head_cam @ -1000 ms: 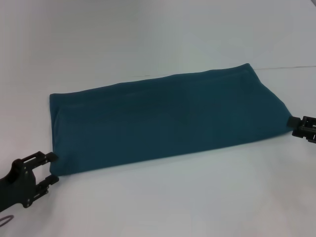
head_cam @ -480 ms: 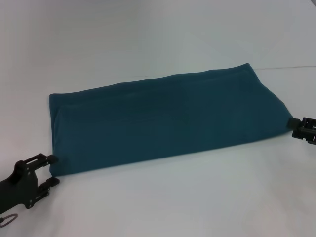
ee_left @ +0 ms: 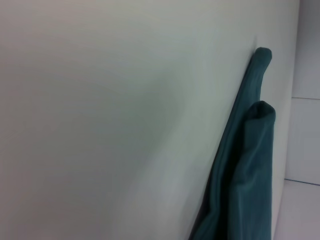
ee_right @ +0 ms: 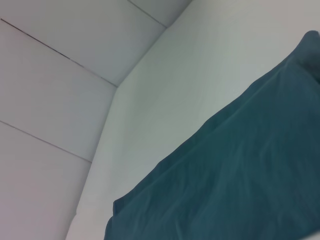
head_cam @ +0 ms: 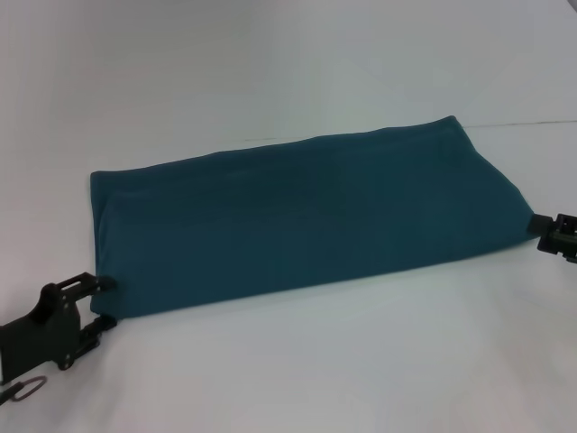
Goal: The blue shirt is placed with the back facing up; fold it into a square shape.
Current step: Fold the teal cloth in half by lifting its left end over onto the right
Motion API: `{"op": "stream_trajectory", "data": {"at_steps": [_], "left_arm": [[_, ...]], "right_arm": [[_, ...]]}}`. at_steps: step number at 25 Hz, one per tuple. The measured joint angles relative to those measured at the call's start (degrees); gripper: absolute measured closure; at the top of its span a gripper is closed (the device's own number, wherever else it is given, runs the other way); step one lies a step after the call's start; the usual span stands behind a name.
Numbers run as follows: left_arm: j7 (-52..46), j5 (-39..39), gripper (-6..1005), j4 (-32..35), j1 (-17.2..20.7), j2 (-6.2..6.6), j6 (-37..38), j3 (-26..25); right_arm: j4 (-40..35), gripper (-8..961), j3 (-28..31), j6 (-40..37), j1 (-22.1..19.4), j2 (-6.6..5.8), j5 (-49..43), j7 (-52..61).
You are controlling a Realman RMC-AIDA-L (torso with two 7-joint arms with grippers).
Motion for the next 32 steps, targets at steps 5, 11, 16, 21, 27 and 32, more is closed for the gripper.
{"op": "stream_trajectory", "data": {"at_steps": [5,11,16,21,27,32], "left_arm": [[0.0,0.9,387,-0.8,-2.1,0.01,-1.6,0.2],[0.1,1.1,386,-1.2,-4.2,0.12,-3.5,1.1],[0.4,1.2,387,-1.2,-5.3,0.34,-4.8,1.4],[0.5,1.1,399,-1.3,-6.1,0.38,-5.2,2.2],[1.4,1.1,434,-0.9,-6.7,0.52,-4.4,4.6],[2.2,0.7,529,-0.7,-6.8,0.55,-4.0,5.0]], "right_arm": [[0.0,348,0.1,0.2,0.0,-0.07,0.0,0.0],[0.0,348,0.4,0.3,0.2,-0.33,0.0,0.0],[0.1,348,0.7,0.3,0.3,-0.36,0.0,0.0],[0.3,347,0.7,1.0,0.4,-0.35,0.0,0.0],[0.9,347,0.8,1.0,0.4,-0.48,0.2,0.0],[0.9,347,0.8,1.3,0.4,-0.51,0.3,0.0]]}}
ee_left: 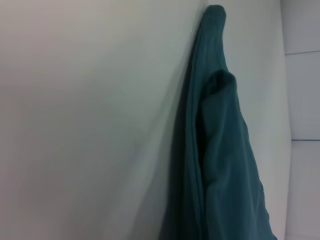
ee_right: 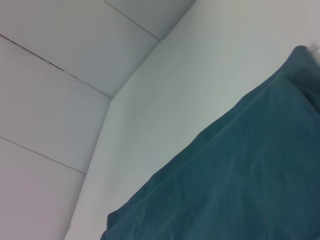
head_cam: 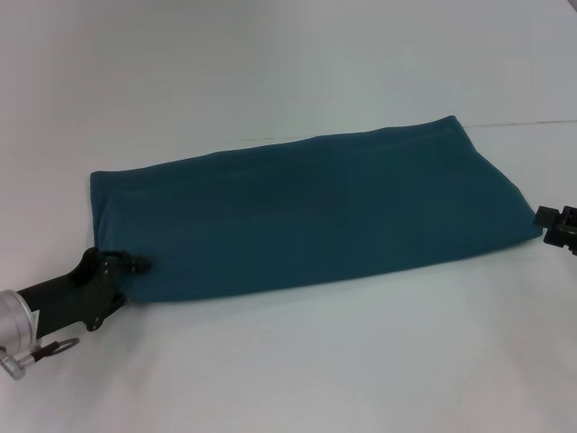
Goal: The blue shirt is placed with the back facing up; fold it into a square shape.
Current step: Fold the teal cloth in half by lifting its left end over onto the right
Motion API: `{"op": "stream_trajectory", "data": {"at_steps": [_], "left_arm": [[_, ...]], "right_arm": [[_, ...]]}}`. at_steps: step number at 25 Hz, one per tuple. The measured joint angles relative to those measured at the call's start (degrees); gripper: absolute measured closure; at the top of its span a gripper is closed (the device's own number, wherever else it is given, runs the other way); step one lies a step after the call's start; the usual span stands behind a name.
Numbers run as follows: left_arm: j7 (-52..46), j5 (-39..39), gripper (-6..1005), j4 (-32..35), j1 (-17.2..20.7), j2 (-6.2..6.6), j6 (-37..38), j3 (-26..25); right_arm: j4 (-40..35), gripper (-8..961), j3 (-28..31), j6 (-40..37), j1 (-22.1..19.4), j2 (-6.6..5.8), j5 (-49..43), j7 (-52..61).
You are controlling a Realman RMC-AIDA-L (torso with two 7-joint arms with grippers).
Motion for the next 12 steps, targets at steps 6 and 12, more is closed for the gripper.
{"op": "stream_trajectory", "data": {"at_steps": [6,12], "left_arm": [[3.0,0.0,768,0.9,0.0,-0.01,0.8,0.0],[15.3,-0.1,972,3.9,0.1,-0.79,2.5,0.0]], "right_arm": [[0.1,347,0.0,0.2,0.0,-0.01,0.0,0.0],[0.7,348,0.0,0.5,0.0,-0.11,0.0,0.1]]}}
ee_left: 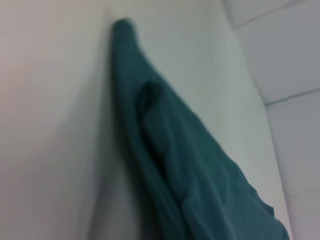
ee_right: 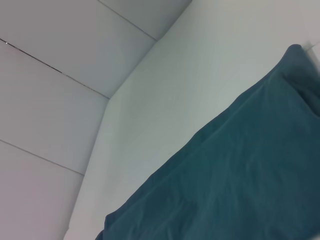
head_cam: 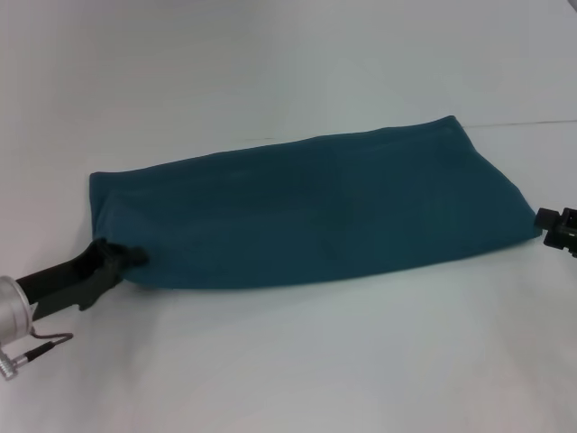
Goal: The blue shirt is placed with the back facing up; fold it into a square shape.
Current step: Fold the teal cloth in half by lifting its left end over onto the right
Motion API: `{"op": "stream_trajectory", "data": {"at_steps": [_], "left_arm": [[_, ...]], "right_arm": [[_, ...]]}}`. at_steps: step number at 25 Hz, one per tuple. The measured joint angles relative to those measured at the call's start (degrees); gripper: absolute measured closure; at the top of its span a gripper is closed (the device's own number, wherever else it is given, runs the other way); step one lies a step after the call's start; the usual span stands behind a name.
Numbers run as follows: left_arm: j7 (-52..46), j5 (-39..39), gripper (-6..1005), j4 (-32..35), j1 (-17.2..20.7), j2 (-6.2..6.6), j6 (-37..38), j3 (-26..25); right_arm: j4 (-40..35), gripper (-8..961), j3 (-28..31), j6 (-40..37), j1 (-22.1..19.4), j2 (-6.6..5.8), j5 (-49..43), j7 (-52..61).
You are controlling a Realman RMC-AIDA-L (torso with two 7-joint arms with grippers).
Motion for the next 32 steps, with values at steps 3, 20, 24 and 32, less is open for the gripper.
{"op": "stream_trajectory", "data": {"at_steps": [3,20,24,32], "left_arm": [[3.7,0.2,972,1.8,1.0,-0.41,0.2,0.1],[4.2,4.9,972,12.1,10.3,1.44,1.9,-5.9],[4.2,8.0,972,12.4,10.0,2.09,1.7,-9.3],[3.6,6.1,971,13.4,9.2,2.2,4.1,-9.8]], "right_arm": [[0.0,348,0.0,0.0,-0.2,0.0,0.0,0.3],[2.3,348,0.7,0.5,0.0,0.51,-0.1,1.1],[2.4,347,0.6,0.7,0.0,0.6,-0.2,1.2],[2.8,347,0.3,0.7,-0.2,0.63,-0.2,0.9]]}}
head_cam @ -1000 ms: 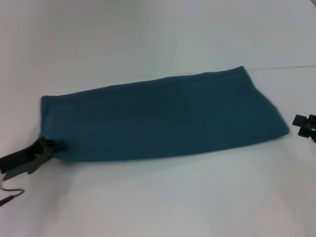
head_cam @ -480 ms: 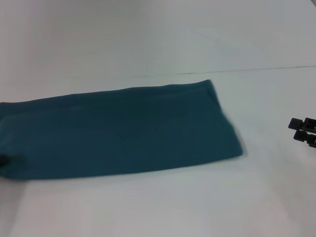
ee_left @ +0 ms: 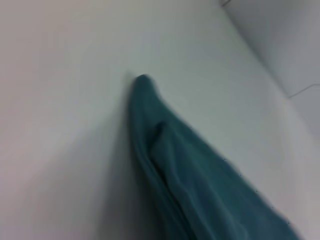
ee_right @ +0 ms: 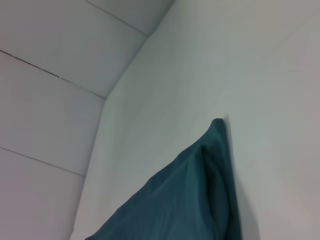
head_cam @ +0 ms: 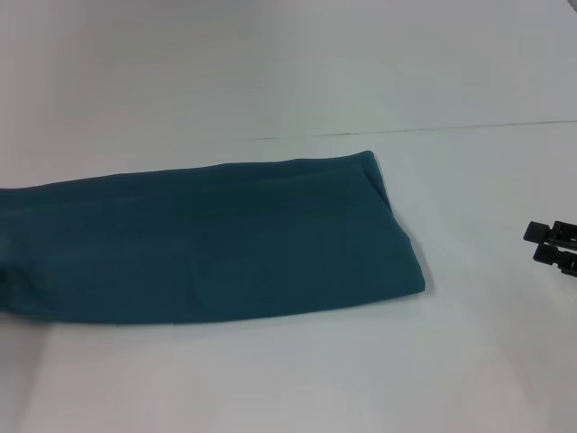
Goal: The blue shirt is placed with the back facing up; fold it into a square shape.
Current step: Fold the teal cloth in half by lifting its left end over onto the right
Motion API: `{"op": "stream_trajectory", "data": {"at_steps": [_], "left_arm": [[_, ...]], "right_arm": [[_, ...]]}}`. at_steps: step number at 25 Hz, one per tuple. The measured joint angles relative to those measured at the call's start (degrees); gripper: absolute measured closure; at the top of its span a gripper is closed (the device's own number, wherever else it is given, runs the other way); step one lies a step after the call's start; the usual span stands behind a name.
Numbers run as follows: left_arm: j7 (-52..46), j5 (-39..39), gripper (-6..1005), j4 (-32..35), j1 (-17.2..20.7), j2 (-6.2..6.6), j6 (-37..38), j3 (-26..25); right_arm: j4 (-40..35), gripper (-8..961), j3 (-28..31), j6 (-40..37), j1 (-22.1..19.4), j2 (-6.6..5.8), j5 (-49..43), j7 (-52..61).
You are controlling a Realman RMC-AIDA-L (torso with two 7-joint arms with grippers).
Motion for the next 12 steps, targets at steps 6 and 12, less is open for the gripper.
{"op": "stream_trajectory", "data": {"at_steps": [6,12], "left_arm": [[-3.1,-5.2,971,2.1,-2.5,0.85,8.1,0.0],[-6.1,-7.8,971,3.3,-10.4,1.81,17.1,0.4]], "right_arm": [[0.2,347,-0.1,0.1,0.2,0.0,-0.1,-0.4],[0.2,347,-0.2,0.1,0.4,0.43,-0.1,-0.6]]}}
